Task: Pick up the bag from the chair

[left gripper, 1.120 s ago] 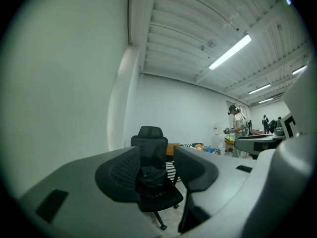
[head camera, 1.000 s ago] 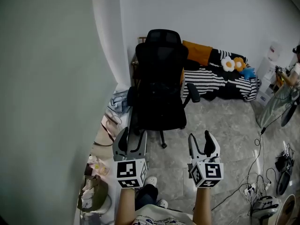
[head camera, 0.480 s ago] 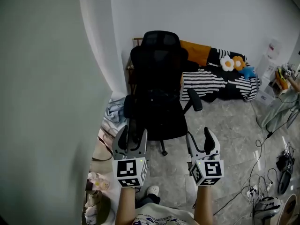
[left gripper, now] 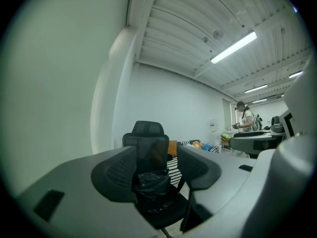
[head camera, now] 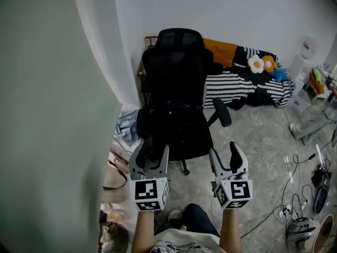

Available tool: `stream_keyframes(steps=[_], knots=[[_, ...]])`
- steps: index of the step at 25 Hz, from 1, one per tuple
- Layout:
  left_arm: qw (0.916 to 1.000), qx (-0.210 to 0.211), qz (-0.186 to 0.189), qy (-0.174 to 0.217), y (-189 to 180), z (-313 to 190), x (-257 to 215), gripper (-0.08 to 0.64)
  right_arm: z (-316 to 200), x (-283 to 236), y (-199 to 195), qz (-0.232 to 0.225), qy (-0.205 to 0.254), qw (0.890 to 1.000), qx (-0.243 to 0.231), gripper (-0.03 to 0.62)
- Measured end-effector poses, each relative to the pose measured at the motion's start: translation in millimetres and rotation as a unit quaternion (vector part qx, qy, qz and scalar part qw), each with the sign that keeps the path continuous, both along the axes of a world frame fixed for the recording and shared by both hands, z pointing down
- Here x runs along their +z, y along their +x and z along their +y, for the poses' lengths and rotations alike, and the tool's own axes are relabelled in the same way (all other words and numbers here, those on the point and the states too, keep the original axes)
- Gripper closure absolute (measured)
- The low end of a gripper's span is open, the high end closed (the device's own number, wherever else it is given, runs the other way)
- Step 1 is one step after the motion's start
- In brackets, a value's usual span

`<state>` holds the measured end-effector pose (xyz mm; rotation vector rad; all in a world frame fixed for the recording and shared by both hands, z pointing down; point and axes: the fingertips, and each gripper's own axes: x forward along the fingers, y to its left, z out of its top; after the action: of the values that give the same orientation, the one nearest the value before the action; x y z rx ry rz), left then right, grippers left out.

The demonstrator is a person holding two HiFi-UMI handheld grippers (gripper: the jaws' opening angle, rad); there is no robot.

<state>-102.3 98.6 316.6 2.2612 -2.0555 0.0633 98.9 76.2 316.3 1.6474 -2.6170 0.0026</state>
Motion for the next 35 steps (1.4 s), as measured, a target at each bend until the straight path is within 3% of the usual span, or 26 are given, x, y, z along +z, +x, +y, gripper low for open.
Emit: stream_keyframes(steps=[12, 25, 35], knots=[[0.9996, -0.016, -0.004, -0.024, 7.7, -120.1, 28.3, 0.305, -129.0, 21.4, 6.1, 0.004, -0.014, 1.000, -0.016, 0.302], [0.9954, -0.082, -0.019, -0.046, 15.1, -287.1, 33.4, 0.305, -320.5, 19.4, 11.9, 0.016, -0.025, 0.995, -0.091, 0.302], [0.9936, -0.085, -0.039, -0.063, 17.4, -361.8, 48.3, 0.305, -399.2, 50.6, 3.6, 0.028, -0.050, 0.990, -0.130, 0.302]])
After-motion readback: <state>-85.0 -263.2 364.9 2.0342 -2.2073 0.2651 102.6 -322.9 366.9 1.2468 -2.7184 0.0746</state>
